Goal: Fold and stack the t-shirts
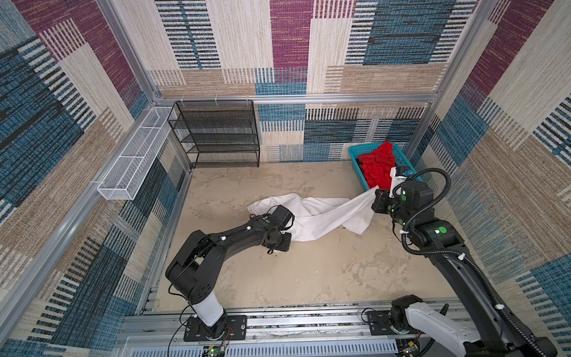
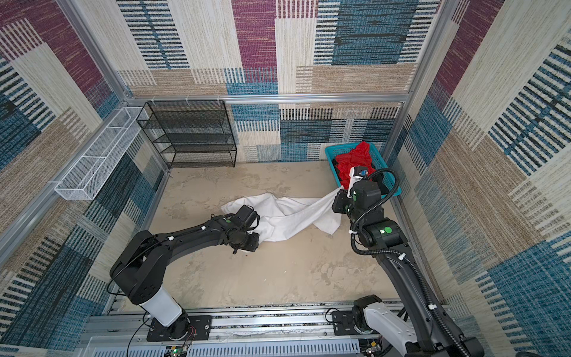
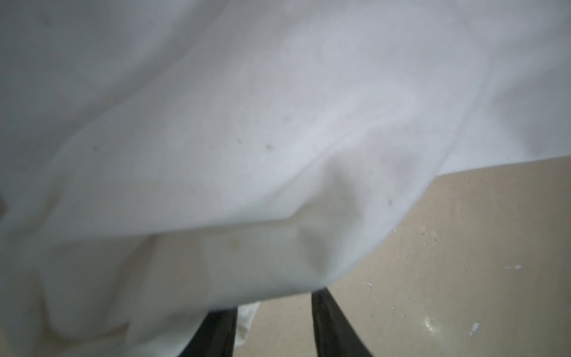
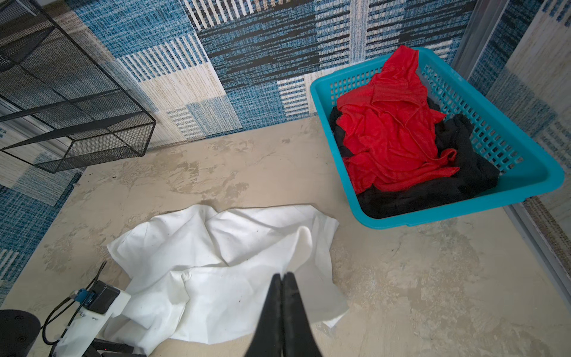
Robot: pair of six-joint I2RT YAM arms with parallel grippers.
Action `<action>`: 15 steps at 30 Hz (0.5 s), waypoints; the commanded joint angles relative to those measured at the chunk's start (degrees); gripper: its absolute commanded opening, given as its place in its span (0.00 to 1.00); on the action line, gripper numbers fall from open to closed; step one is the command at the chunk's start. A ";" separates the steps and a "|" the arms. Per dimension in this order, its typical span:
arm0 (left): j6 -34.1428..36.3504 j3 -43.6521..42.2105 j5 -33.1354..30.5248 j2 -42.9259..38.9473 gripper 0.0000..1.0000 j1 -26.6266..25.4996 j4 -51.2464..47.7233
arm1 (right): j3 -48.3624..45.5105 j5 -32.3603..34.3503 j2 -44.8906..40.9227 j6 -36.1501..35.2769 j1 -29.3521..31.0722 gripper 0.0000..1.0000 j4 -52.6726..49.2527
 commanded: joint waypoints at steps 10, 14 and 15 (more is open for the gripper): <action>0.12 3.76 -2.33 4.26 0.25 -0.02 -2.08 | -0.23 1.61 -0.60 -1.26 -0.07 0.00 1.17; 0.28 4.67 -2.91 4.89 0.16 -0.02 -3.22 | -0.42 1.54 -0.59 -1.36 -0.04 0.00 1.25; 0.24 4.72 -2.91 4.81 0.12 -0.02 -3.40 | -0.52 1.53 -0.70 -1.45 -0.05 0.00 1.30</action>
